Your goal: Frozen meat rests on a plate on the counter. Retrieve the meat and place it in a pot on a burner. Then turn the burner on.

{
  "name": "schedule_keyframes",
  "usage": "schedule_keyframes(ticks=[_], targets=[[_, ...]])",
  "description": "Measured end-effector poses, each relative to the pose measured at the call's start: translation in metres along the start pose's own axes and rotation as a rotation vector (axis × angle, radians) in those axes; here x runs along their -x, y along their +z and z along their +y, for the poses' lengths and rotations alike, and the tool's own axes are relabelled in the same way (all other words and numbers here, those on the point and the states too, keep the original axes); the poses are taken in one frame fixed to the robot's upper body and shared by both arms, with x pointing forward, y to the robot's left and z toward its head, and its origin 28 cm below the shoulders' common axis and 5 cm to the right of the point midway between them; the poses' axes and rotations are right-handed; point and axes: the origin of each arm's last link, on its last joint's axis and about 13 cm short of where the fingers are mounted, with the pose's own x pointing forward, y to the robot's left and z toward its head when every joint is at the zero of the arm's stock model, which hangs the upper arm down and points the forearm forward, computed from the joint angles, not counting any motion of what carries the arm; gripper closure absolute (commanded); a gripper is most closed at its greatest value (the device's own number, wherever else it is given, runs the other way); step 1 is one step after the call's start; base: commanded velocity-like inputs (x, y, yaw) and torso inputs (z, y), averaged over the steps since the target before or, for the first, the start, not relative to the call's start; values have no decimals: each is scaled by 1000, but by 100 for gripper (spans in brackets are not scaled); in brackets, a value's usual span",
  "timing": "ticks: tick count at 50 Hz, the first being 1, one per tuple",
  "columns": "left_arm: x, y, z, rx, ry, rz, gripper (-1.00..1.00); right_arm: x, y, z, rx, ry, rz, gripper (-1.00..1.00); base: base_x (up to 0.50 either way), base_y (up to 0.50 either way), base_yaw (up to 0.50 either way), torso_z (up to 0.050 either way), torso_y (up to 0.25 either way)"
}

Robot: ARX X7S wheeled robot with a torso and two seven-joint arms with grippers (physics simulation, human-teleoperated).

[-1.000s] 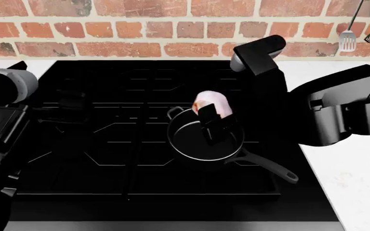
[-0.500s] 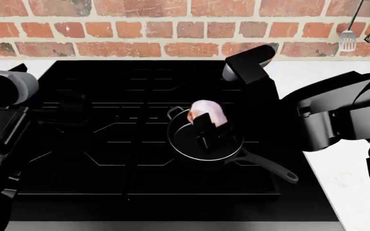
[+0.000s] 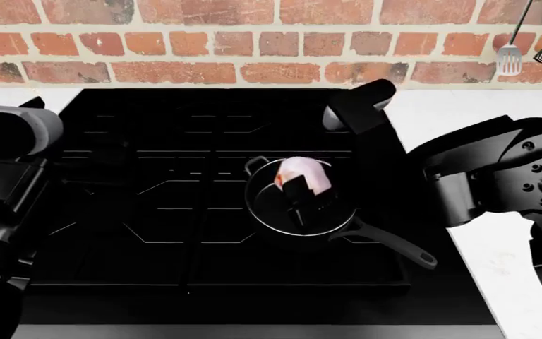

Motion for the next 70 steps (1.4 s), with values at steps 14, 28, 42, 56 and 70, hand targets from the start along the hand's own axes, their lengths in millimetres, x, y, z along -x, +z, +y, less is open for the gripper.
schedule_keyframes(ticks=[14, 28, 42, 56, 70], targets=[[0, -2, 1, 1, 1, 4, -100, -3, -2, -1, 3, 0, 7, 100, 0, 0, 0, 0, 0], [0, -1, 1, 1, 2, 1, -100, 0, 0, -1, 30, -28, -12, -100, 0, 0, 0, 0, 1], [4, 4, -2, -1, -2, -10, -100, 9, 4, 0, 49, -52, -50, -100, 0, 0, 0, 0, 0], [8, 10, -4, -12, -20, -25, -100, 28, 12, 3, 11, -144, -303, -100, 0, 0, 0, 0, 0], [11, 14, -6, -24, -31, -36, -100, 39, 15, 4, -8, -261, -453, -100, -463, 23, 0, 0, 0]])
